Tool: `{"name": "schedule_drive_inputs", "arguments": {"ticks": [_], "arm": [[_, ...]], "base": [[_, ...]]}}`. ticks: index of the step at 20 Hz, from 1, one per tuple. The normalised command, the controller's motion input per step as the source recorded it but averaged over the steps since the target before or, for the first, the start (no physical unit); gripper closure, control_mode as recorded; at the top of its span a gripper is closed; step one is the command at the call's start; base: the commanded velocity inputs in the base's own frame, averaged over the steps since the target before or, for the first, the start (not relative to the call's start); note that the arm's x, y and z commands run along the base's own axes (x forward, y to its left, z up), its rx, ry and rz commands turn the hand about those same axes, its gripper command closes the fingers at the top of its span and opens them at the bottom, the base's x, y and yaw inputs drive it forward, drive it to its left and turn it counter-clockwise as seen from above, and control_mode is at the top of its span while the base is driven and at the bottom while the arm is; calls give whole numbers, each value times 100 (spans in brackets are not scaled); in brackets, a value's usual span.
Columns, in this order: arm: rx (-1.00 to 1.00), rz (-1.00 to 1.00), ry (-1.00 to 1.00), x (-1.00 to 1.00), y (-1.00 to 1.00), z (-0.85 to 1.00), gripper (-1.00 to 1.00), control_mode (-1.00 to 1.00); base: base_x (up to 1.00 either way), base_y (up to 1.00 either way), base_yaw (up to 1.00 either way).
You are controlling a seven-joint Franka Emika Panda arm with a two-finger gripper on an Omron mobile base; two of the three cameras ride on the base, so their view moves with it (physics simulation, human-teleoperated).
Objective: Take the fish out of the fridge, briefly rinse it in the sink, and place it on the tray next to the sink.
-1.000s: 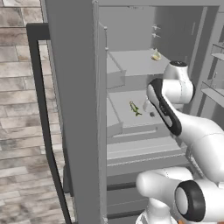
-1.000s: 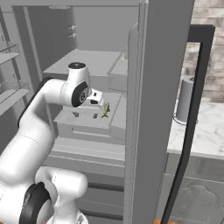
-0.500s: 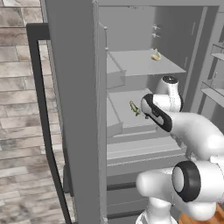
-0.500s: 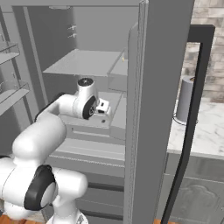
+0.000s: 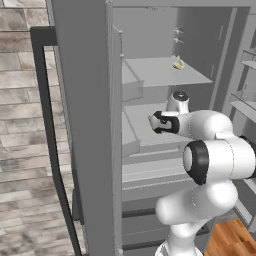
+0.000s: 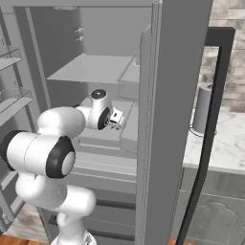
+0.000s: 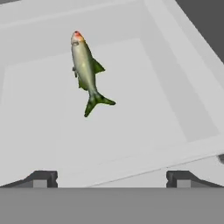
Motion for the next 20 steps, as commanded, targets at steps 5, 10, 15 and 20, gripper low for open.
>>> {"name": "schedule_drive_inputs", "arguments": {"ticks": [5, 10, 15, 20], "arm": [[-4, 5, 6, 6, 1, -6, -100, -100], [-8, 25, 2, 3, 8, -9, -100, -100], [0, 11, 0, 14, 8, 0, -100, -100], [0, 0, 0, 38, 1, -3, -100, -100]], "base": [[0, 0, 0], [0, 0, 0], [0, 0, 0], [0, 0, 0]]}}
